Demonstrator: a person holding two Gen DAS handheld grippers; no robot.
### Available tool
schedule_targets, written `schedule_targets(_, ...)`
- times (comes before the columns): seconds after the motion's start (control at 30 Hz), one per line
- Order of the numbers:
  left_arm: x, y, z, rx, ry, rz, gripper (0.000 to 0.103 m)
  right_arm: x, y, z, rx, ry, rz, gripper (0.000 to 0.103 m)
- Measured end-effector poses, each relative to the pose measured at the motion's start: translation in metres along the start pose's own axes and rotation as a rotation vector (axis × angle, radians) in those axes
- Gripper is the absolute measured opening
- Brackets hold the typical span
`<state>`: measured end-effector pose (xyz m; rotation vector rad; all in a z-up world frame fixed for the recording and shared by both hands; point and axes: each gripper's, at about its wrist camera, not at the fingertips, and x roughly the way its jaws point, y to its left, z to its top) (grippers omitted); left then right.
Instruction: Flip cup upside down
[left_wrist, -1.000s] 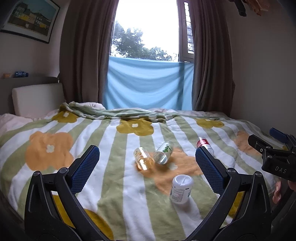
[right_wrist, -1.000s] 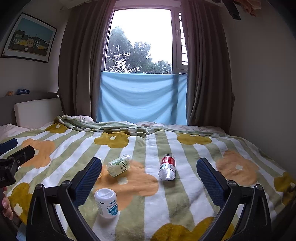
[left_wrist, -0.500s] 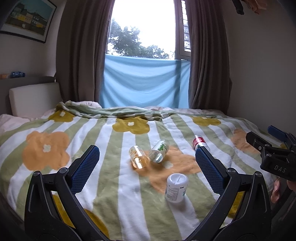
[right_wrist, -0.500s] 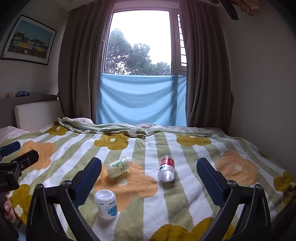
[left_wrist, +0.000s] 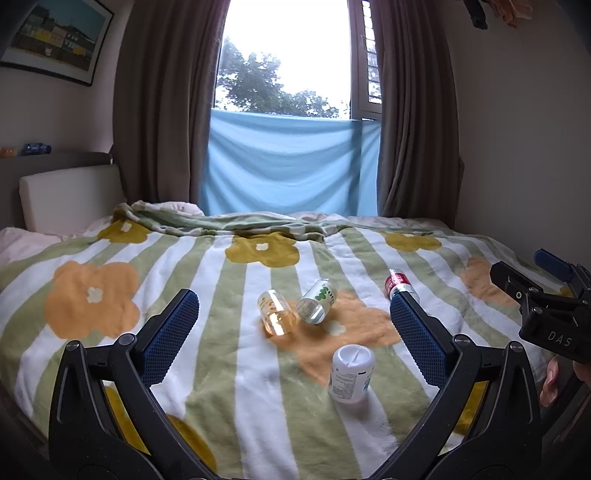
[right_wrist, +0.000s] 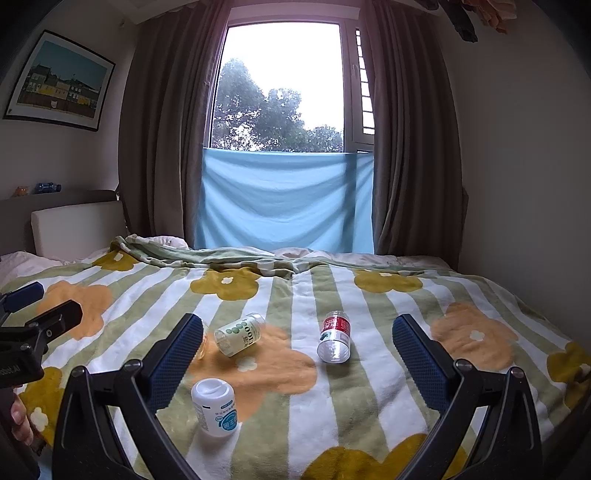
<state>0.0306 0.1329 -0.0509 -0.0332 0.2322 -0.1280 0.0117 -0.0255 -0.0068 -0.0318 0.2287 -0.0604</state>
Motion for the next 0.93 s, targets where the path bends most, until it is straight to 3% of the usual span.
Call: schedule_targets(0.93, -0.0053, -0.0018, 0.0027, 0.021, -0.038, 0.019, 0.103, -0.0024, 0.0014, -0.0011, 0.000, 0.000, -0.003, 0.103)
